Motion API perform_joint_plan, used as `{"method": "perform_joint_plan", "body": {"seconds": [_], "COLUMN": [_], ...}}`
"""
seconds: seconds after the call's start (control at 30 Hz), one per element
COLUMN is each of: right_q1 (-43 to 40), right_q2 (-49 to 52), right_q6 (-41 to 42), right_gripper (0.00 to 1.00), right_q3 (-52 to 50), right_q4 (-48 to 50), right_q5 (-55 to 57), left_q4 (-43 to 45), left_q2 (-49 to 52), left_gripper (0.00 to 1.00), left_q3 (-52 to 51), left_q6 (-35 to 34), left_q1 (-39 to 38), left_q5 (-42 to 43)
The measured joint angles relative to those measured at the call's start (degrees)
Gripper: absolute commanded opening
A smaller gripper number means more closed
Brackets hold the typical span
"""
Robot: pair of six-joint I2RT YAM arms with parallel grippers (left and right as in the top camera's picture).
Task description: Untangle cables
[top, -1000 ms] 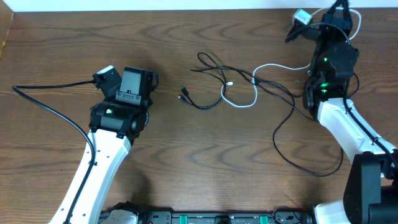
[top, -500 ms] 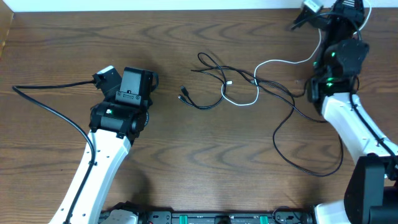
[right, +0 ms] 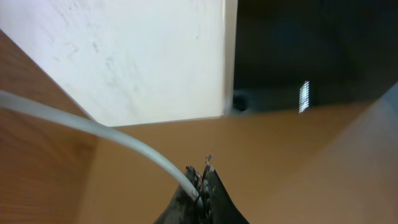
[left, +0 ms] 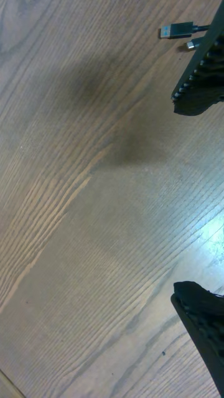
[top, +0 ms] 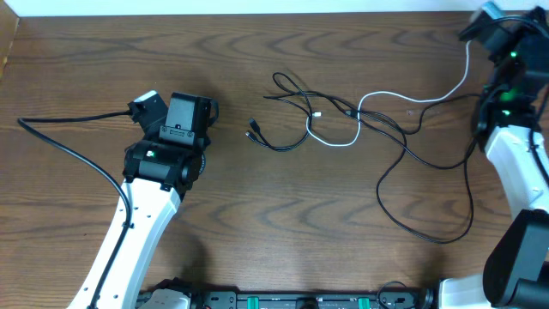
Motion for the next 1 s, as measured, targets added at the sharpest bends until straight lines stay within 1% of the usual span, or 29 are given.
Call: {"method": "perform_joint_plan", "body": {"seconds": [0.13,0.2,0.4,0.57,0.63,0.77,0.87,1.0], "right_q1": [-2.2,-2.6,-2.0,-1.7,-1.7,-1.7,-1.7,-1.7], "right_q2": [0.0,0.0,0.0,0.0,0.0,0.0,0.0,0.0], "right_q6": [10.4,14.2,25.1,39.2,43.3,47.7,49.2,50.6], "right_gripper": [0.01,0.01,0.01,0.01,0.01,0.01,0.01,0.01], "right_q3": [0.0,0.0,0.2,0.2,0.2,0.2,0.2,0.2], "right_q4": [-0.3,-0.8,-5.9,-10.4,-11.6,-13.5,-14.2,-14.8], "right_q5": [-1.0,-1.9,-6.6,-10.1,-10.8,-11.7,-12.0,-12.3], "left_q4": [0.0,0.0,0.0,0.0,0.0,0.0,0.0,0.4], "left_q2": [0.0,0.0,0.0,0.0,0.0,0.0,0.0,0.0], "left_gripper": [0.91,0.91,0.91,0.9,0.9,0.91,0.91,0.91], "left_q3": [0.0,0.0,0.0,0.0,0.0,0.0,0.0,0.0], "left_q6": [0.0,0.0,0.0,0.0,0.0,0.0,0.0,0.0], "left_q1": [0.0,0.0,0.0,0.0,0.0,0.0,0.0,0.0], "left_q5": [0.0,0.0,0.0,0.0,0.0,0.3,1.2,7.0]}}
